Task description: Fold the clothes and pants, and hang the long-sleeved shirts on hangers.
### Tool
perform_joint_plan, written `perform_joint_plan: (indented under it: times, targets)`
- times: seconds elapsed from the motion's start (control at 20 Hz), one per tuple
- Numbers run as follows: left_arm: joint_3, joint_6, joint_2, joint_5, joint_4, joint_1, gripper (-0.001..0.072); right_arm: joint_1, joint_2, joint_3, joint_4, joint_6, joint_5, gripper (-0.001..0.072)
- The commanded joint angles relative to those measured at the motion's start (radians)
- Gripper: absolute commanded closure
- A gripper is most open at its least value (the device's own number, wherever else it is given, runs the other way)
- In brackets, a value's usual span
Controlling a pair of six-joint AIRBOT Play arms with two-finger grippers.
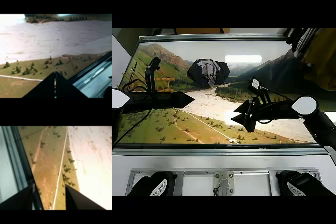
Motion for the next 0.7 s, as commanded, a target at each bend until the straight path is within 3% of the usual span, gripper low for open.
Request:
perform_joint_plan:
  times: [0.0, 0.65]
  targets:
    - [-0.005, -0.001, 0.009, 0.003, 0.001, -0.001, 0.0695, 0.022, -0.009, -0.004, -0.006, 0.003, 0.003, 0.0669]
    - [-0.005, -0.001, 0.009, 0.003, 0.001, -0.001, 0.0695, 0.022, -0.009, -0.004, -0.006, 0.003, 0.003, 0.0689]
